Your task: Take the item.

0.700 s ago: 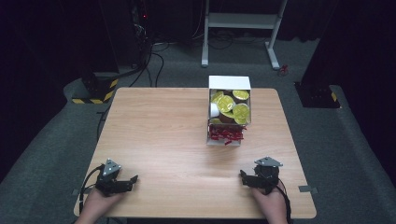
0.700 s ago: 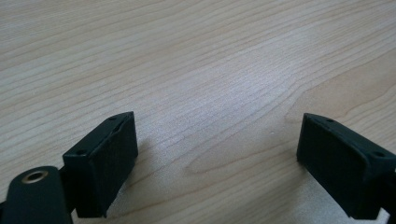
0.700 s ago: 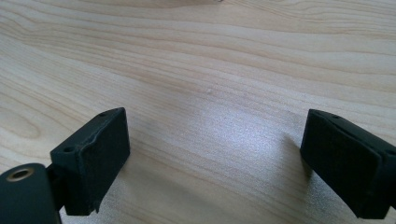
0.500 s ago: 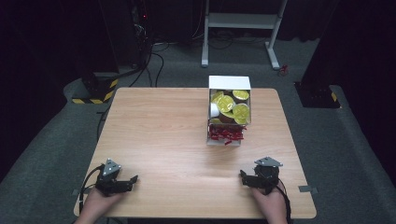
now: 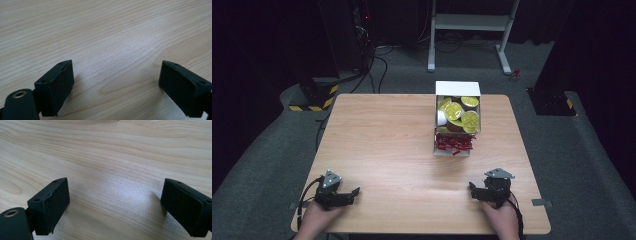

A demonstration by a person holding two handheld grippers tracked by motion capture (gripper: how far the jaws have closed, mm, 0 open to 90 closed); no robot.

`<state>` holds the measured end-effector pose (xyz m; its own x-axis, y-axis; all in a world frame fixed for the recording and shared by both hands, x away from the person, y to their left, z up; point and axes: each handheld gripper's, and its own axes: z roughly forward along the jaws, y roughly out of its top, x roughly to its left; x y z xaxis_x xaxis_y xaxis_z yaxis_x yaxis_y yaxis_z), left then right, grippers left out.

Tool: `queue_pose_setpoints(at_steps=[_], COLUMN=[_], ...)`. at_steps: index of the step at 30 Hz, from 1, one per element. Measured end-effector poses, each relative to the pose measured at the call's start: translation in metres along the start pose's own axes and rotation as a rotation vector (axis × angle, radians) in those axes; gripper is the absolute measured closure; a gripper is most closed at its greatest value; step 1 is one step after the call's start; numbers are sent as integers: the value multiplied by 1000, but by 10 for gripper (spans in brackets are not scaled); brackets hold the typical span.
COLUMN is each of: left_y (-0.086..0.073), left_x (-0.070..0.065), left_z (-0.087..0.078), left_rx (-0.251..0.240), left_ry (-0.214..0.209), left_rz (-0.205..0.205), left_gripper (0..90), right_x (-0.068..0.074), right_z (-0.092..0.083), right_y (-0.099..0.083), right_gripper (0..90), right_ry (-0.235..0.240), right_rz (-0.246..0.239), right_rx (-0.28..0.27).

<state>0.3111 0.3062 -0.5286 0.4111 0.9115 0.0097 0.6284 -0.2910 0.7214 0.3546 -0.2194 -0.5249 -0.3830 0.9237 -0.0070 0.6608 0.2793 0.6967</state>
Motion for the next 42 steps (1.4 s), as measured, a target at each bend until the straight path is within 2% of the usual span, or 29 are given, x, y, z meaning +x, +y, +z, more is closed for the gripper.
queue_pose_setpoints(at_steps=[6, 9, 12, 15, 20, 21, 24, 25, 31, 33, 35, 37, 42], left_y=[3, 5, 7, 9, 14, 15, 17, 19, 31, 34, 40, 49, 60], left_x=[1, -1, -3, -5, -8, -9, -14, -17, -28, -31, -35, -42, -52], left_z=[0, -1, -2, -3, -8, -9, -12, -12, -10, -9, -8, -4, 3], left_rx=[12, 18, 4, -13, -62, -69, -91, -91, -78, -78, -82, -84, -85], left_ry=[3, 5, 0, -19, -32, -28, -51, -71, -78, -84, -97, -96, -108], left_rz=[-8, -1, 9, -10, 4, 17, 10, 8, 36, 28, 35, 60, 84], left_gripper=[174, 228, 253, 271, 304, 310, 320, 329, 328, 326, 325, 325, 328], right_x=[0, 0, 0, 0, -1, -1, -1, -1, -1, -1, -1, -1, -1], right_z=[0, 1, 1, 1, 2, 2, 1, 1, 2, 2, 2, 2, 2], right_y=[0, 1, 1, 1, 2, 2, 2, 2, 2, 2, 2, 2, 2], right_gripper=[86, 89, 89, 90, 90, 91, 92, 92, 92, 92, 92, 92, 92], right_ry=[2, 2, 3, 3, 1, 1, 1, 0, 1, 0, 0, 0, 0], right_rz=[-4, -1, -3, 1, 2, 2, -2, 3, 3, 3, 3, 2, 2], right_rx=[-1, 0, -1, 0, 1, 1, 0, 1, 1, 1, 1, 0, 0])
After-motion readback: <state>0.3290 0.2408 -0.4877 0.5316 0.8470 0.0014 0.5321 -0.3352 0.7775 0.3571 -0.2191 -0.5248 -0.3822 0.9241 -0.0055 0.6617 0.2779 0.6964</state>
